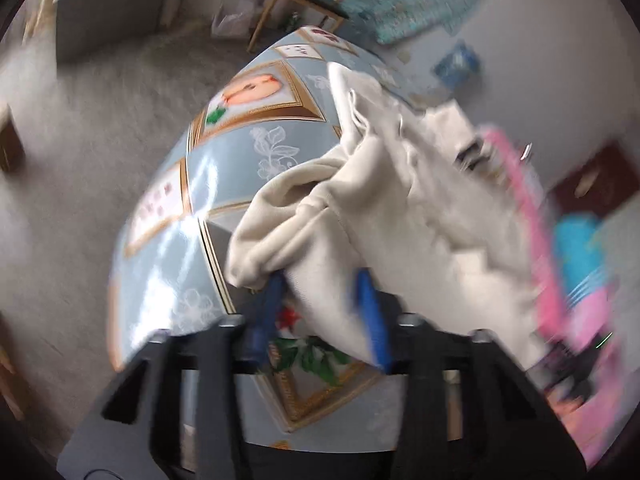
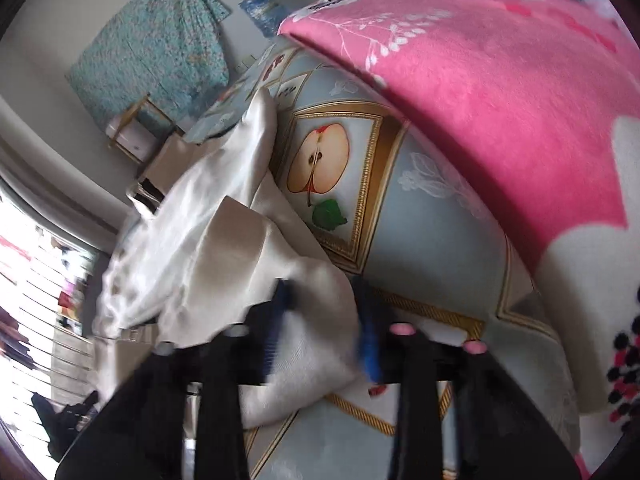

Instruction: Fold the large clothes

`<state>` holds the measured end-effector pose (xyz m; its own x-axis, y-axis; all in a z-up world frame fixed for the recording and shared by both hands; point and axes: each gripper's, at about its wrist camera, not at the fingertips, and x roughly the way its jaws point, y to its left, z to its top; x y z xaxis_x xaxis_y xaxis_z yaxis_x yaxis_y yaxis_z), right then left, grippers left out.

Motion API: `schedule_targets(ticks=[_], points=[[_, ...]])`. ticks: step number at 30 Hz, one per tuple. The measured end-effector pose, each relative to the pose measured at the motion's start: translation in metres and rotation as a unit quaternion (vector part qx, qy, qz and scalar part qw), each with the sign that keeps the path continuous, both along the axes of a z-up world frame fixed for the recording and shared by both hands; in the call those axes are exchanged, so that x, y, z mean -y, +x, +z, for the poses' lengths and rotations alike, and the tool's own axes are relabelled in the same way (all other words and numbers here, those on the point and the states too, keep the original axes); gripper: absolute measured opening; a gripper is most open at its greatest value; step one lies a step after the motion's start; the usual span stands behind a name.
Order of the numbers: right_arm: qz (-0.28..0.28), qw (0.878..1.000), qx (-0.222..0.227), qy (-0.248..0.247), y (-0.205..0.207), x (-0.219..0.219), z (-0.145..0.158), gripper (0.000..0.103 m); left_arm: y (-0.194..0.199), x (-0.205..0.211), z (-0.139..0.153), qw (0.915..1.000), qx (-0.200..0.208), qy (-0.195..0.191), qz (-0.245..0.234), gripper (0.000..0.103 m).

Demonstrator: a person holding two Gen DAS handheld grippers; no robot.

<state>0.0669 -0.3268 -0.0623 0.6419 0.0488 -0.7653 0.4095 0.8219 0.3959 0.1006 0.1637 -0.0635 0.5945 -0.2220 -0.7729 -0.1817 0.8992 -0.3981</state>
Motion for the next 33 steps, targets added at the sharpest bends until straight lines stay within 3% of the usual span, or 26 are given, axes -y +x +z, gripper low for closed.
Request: schedule_targets(ticks=[2,5,9,11,13,15,17,18,20,22,24,27,28,30,33], points=[[0.011,0.999,0.003,-0.033,-0.002,-0.009,0.014,0.01,-0.009,0.024,0.019,0.9934,0.027,0.103,-0.043,0.008],[0.009,0.999,0.019,-0.045,-0.017,-0.009,0.041,0.009,-0.029,0.041,0.05,0.9811,0.056,0.174,-0.062,0.006],[0.017,0.999,0.024,-0.041,-0.039,-0.007,0.063,0.008,-0.054,0.03,0.077,0.9852,0.056,0.148,-0.066,0.005],[0.017,0.998,0.012,-0.055,-0.047,-0.007,0.06,0.008,-0.063,0.024,0.076,0.9874,0.04,0.137,-0.069,0.005],[0.024,0.999,-0.016,-0.041,-0.046,0.001,0.038,0.009,-0.066,0.015,0.062,0.9901,0.015,0.125,-0.062,0.005],[0.028,0.998,-0.061,-0.006,-0.037,0.016,0.005,0.015,-0.062,0.0,0.03,0.9925,-0.03,0.109,-0.047,0.006],[0.027,0.998,-0.052,0.035,-0.04,0.029,0.0,0.018,-0.06,-0.021,0.008,0.9916,-0.071,0.108,-0.009,0.006],[0.03,0.997,-0.044,0.051,-0.043,0.034,0.005,0.024,-0.063,-0.03,0.008,0.9922,-0.073,0.101,0.002,0.006],[0.022,0.999,-0.021,0.022,-0.053,0.039,0.029,0.036,-0.073,-0.049,0.02,0.996,-0.047,0.073,0.02,0.008],[0.022,1.0,-0.004,-0.007,-0.057,0.037,0.051,0.043,-0.079,-0.057,0.042,0.9953,-0.009,0.092,0.028,0.016],[0.046,0.999,0.013,-0.014,-0.051,0.02,0.069,0.043,-0.076,-0.051,0.055,0.9943,0.016,0.105,0.011,0.019],[0.12,0.993,0.017,-0.001,-0.029,-0.028,0.073,0.051,-0.058,-0.018,0.063,0.9933,0.042,0.093,-0.055,0.038],[0.153,0.988,0.013,0.006,-0.022,-0.05,0.07,0.053,-0.049,-0.005,0.061,0.9921,0.043,0.086,-0.08,0.045],[0.225,0.974,-0.012,0.008,-0.001,-0.096,0.056,0.058,-0.025,0.031,0.047,0.9862,0.027,0.081,-0.142,0.047],[0.292,0.955,-0.046,-0.039,0.023,-0.158,0.036,0.058,-0.003,0.069,0.023,0.977,0.0,0.126,-0.172,0.047]])
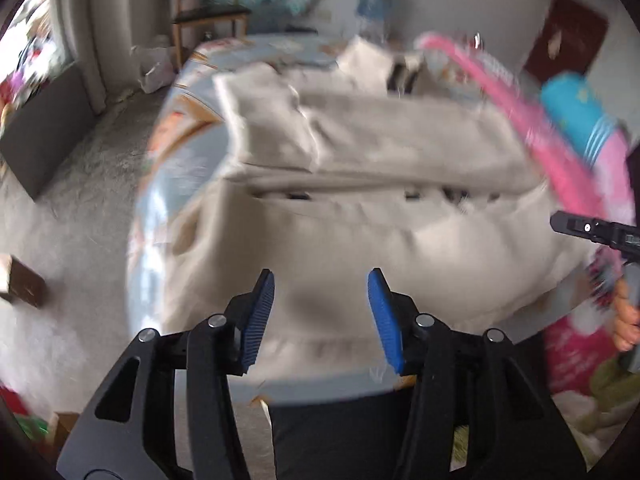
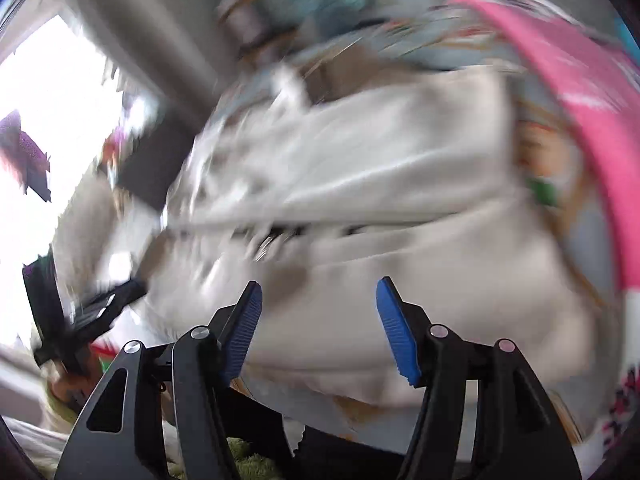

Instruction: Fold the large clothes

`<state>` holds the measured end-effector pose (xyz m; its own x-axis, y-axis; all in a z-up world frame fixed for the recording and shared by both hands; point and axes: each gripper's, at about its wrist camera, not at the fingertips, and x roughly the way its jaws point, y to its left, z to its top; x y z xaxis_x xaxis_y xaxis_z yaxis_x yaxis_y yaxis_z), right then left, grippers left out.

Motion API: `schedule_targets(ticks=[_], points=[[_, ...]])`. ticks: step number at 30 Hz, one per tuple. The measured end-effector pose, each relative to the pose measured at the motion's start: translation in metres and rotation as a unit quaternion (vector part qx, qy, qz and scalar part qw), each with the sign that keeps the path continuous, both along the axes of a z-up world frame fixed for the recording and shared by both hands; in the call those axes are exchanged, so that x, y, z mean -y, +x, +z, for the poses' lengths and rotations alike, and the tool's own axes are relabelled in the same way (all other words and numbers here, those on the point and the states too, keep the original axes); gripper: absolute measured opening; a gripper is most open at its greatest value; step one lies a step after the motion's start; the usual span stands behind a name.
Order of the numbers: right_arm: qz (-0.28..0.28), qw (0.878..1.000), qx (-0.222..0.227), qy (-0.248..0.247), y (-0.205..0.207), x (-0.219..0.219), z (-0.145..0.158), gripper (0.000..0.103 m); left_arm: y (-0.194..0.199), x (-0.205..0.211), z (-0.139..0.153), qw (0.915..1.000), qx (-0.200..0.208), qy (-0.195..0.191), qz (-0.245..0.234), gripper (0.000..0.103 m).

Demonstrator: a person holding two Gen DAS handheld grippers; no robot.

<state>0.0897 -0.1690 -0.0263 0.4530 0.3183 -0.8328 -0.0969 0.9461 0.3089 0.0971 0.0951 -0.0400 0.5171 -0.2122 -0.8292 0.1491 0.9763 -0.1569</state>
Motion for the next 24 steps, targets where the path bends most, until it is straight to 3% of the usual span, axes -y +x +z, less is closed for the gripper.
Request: schedule_targets(ticks=[4,5,6,7,9,10,12,17,19,23,24], points=[[0.035,0.999,-0.02,-0.029,0.024,-0.033,-0.022,0.058,0.007,0.021,-0.016,0.9977,0.012,0.065,-0.012,0.044],[0.041,0.998,-0.025,-0.045,0.025,-0.039,-0.027,0.045,0.007,0.023,-0.017,0.9968,0.019,0.077,-0.013,0.042],[0.049,0.997,-0.027,-0.057,0.025,-0.042,-0.03,0.028,0.007,0.024,-0.016,0.9962,0.024,0.083,-0.011,0.029],[0.052,0.997,-0.025,-0.059,0.022,-0.04,-0.031,0.024,0.005,0.022,-0.015,0.9956,0.029,0.089,-0.009,0.017],[0.055,0.996,-0.021,-0.069,0.021,-0.044,-0.029,0.009,0.005,0.016,-0.013,0.995,0.035,0.094,0.003,0.004],[0.051,0.996,-0.02,-0.067,0.02,-0.043,-0.025,0.006,0.004,0.013,-0.012,0.9957,0.036,0.085,0.006,0.002],[0.046,0.996,-0.001,-0.074,0.017,-0.045,-0.01,0.005,0.002,0.008,-0.006,0.997,0.037,0.067,0.011,0.002],[0.036,0.993,0.059,-0.094,0.015,-0.052,0.026,0.005,-0.002,0.005,0.034,0.9913,0.106,0.075,0.021,0.001],[0.031,0.993,0.06,-0.102,0.025,-0.055,0.017,0.005,0.008,0.01,0.028,0.9891,0.109,0.097,0.019,0.002],[0.024,0.989,0.051,-0.134,0.043,-0.061,-0.026,0.005,0.031,0.019,-0.017,0.9872,0.076,0.14,0.01,0.002],[0.022,0.99,0.054,-0.131,0.045,-0.061,-0.031,0.005,0.028,0.021,-0.019,0.9848,0.089,0.149,0.01,0.002]])
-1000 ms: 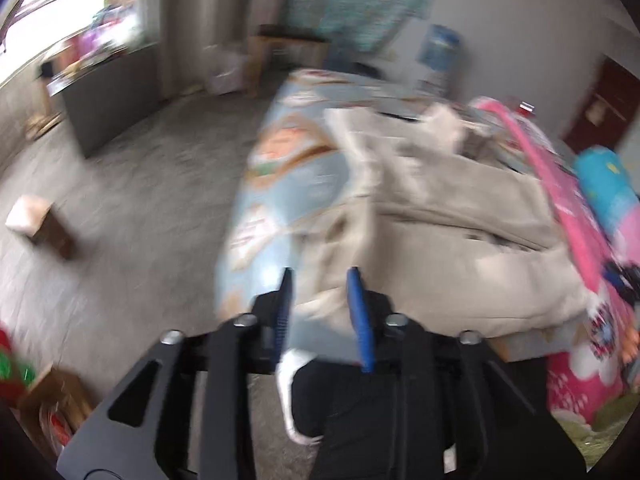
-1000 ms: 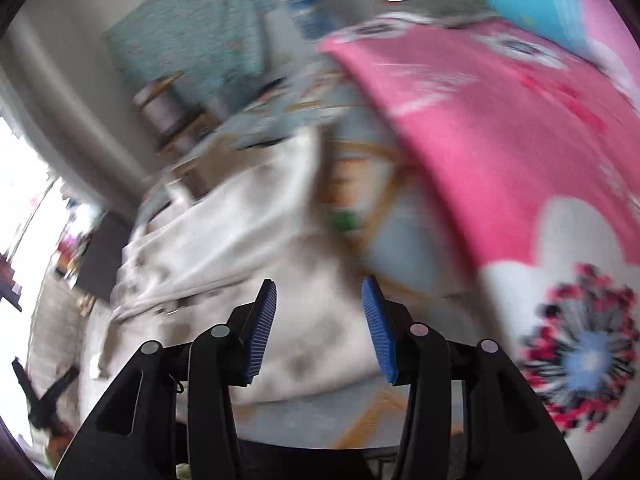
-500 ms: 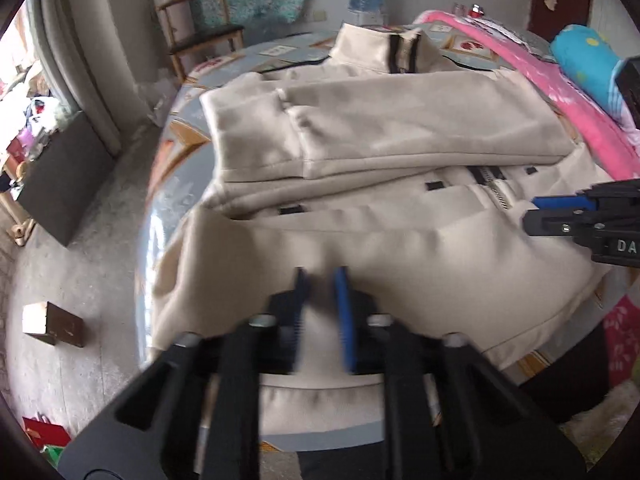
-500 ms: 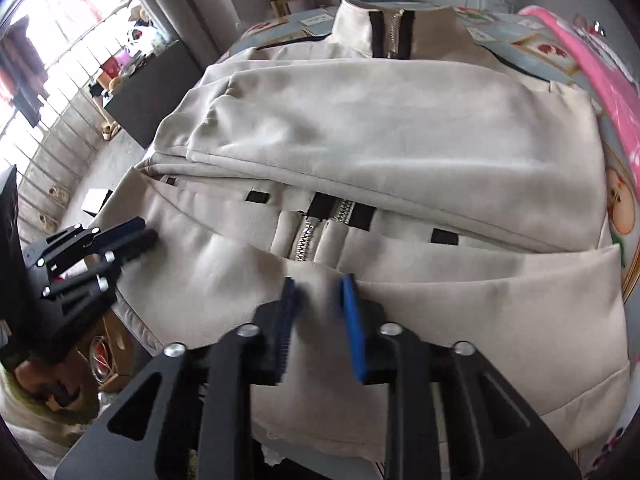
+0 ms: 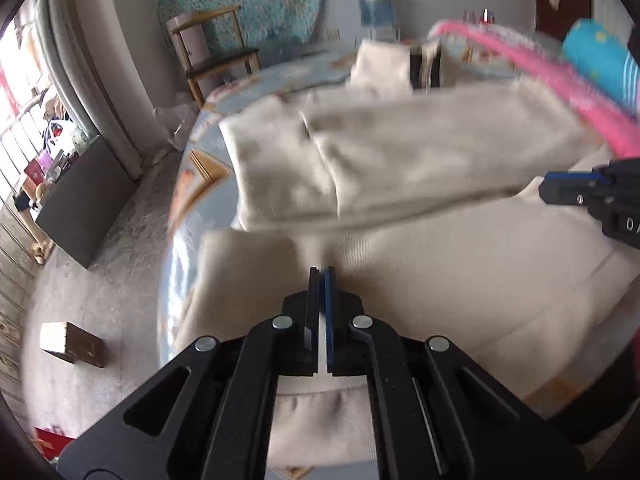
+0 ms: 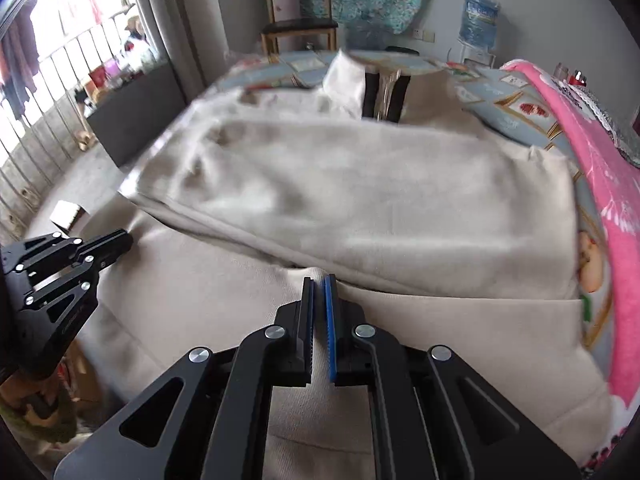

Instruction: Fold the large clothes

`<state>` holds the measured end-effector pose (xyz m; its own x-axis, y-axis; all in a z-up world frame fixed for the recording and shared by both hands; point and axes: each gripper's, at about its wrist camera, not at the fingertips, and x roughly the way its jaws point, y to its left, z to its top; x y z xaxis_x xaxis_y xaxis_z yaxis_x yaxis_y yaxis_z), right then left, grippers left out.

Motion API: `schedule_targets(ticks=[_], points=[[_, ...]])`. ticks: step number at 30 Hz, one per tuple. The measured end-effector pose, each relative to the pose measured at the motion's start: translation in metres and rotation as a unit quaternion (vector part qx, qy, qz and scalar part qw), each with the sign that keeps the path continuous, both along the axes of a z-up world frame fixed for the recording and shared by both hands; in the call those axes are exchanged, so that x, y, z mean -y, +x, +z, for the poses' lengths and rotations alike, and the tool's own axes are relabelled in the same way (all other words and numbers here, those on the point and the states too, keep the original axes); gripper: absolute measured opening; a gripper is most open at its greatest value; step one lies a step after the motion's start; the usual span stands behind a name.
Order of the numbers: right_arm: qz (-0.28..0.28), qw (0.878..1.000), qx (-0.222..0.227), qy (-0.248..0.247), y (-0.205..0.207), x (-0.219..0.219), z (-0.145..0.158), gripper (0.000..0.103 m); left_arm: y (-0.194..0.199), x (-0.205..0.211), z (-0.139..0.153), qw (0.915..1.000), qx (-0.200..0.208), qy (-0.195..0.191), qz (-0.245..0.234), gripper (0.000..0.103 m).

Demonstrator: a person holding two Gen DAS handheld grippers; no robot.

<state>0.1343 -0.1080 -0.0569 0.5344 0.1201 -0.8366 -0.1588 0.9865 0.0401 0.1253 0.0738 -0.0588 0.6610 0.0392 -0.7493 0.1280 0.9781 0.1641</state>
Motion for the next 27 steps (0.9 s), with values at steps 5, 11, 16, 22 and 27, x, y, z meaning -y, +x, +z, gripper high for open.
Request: schedule_targets(ticks=[5,11,16,22,27], points=[[-0.02,0.997,-0.013,0.075,-0.001,0.03,0.008,0.007,-0.002,0.001,0.0,1.0,0.004,0.008,0.001,0.003],[-0.187,0.981,0.042,0.031,-0.042,0.146,0.049,0.036,-0.001,-0.001,0.0,1.0,-0.001,0.003,0.005,0.005],[-0.225,0.974,0.0,0.031,-0.046,0.199,0.034,0.039,-0.001,-0.001,0.0,1.0,-0.003,0.006,0.004,0.005],[-0.179,0.983,-0.017,0.037,-0.037,0.196,0.015,0.039,-0.001,0.002,0.0,0.9999,-0.005,0.015,0.007,0.005],[-0.149,0.988,-0.018,0.03,-0.03,0.19,0.008,0.035,-0.001,0.002,0.0,0.9998,-0.003,0.017,0.009,0.005]])
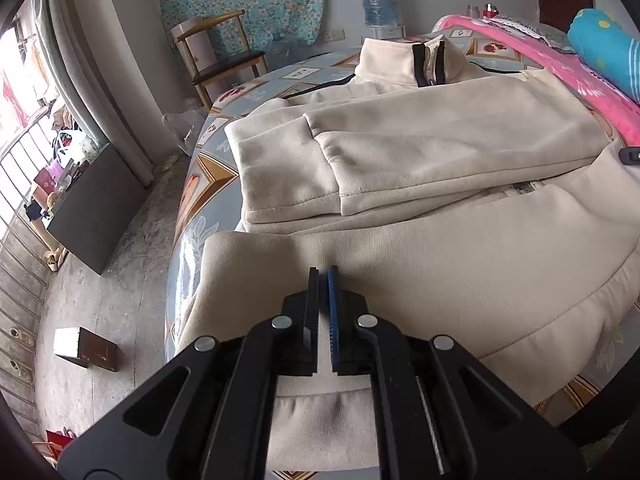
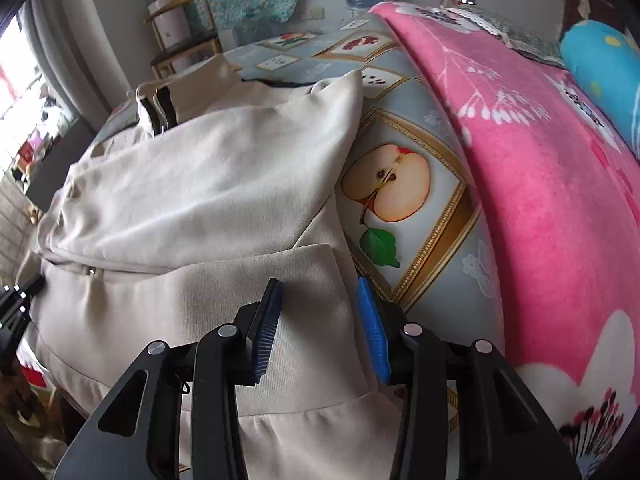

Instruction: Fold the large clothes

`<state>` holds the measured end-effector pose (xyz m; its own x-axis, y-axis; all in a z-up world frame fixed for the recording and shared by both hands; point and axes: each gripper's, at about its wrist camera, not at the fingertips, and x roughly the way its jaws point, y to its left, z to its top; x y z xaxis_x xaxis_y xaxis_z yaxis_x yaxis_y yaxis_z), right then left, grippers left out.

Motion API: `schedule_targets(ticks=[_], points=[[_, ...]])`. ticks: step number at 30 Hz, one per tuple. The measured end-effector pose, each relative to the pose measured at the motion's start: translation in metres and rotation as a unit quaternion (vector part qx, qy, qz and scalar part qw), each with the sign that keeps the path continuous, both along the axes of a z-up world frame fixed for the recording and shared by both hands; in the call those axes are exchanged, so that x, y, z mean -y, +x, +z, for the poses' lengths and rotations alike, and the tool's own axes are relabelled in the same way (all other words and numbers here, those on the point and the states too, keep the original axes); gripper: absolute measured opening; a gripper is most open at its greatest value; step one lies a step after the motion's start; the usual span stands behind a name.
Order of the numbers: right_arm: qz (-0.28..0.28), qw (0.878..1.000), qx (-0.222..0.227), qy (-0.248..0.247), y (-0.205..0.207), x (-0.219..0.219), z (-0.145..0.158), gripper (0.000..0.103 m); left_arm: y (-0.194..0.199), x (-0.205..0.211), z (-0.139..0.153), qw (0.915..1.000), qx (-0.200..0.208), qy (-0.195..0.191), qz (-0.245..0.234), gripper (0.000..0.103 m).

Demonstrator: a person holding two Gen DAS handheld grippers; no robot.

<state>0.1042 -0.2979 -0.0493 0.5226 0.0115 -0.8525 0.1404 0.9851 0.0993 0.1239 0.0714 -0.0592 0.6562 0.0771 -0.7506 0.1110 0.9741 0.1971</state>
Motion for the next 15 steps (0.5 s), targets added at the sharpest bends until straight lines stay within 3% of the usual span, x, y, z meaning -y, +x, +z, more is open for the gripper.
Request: schedule_targets(ticks=[1,3,4,7,11,15], points=[[0.004,1.0,0.003,0.007,-0.001,0.001,0.0,0.03,0.0,0.0,0.0,1.0,0.0,-0.001,0.0,0.005],[0.009,1.0,0.012,0.005,-0.005,0.0,0.004,0.01,0.0,0.0,0.0,1.0,0.001,-0.001,-0.002,0.005],[0.009,1.0,0.021,-0.003,-0.008,-0.003,0.008,0.008,0.0,0.0,0.0,1.0,0.001,0.0,-0.004,0.005],[-0.002,0.997,0.059,-0.044,-0.027,-0.015,0.029,0.006,0.001,-0.001,0.002,0.9999,-0.006,-0.002,-0.01,0.005],[-0.03,0.993,0.106,-0.04,-0.043,-0.015,0.054,0.006,0.0,0.0,0.012,0.9999,0.002,-0.004,-0.015,0.004],[-0.048,0.994,0.095,-0.031,-0.026,-0.005,0.041,0.005,0.007,0.001,0.01,0.9998,0.003,0.009,-0.017,0.002]])
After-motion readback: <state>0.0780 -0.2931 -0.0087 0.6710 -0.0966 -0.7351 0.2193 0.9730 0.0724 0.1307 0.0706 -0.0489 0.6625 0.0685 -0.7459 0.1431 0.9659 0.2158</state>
